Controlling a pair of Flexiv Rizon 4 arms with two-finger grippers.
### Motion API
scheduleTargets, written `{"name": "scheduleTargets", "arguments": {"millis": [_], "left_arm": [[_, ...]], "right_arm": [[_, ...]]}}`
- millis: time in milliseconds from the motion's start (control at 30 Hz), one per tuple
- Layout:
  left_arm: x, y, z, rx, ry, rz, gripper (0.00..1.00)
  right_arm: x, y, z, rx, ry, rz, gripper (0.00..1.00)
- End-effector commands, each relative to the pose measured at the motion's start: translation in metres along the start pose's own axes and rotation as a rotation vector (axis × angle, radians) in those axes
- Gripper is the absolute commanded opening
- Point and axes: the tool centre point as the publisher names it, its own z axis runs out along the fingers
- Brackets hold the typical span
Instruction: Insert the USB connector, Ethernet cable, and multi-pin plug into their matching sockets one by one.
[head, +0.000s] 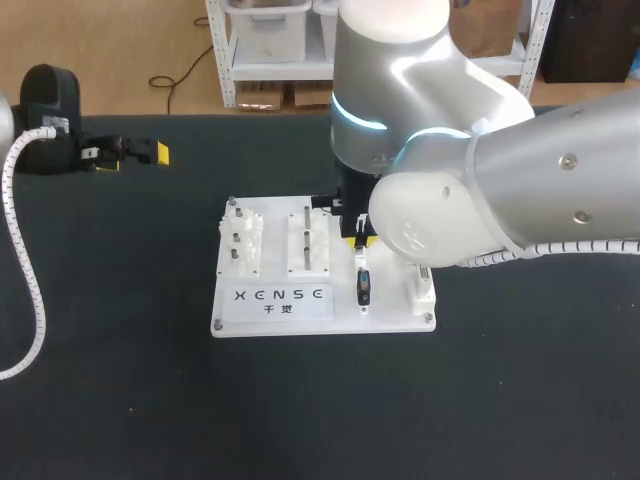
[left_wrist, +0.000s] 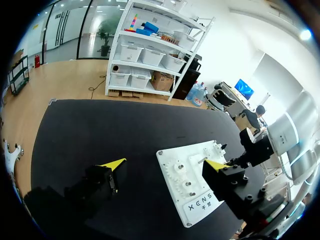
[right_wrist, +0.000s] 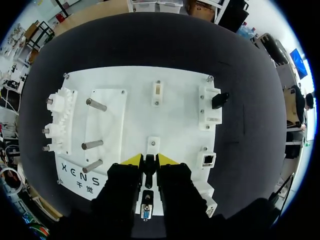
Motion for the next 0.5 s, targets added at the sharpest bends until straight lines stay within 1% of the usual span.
{"name": "scheduleTargets", "arguments": {"millis": [33,200,500], "left_arm": [[0.000,0.000,0.000,0.000,0.000,0.000,1.00],[0.000,0.000,0.000,0.000,0.000,0.000,1.00],[0.000,0.000,0.000,0.000,0.000,0.000,1.00]], "right_arm": [[0.002,-0.006,-0.011,-0.016,-0.022,0.011,0.00],[-0.001,-0.017,-0.018,-0.007,-0.036,0.025,0.00],[-0.001,-0.047,-0.015,0.037,-0.036,0.087,0.00]]}}
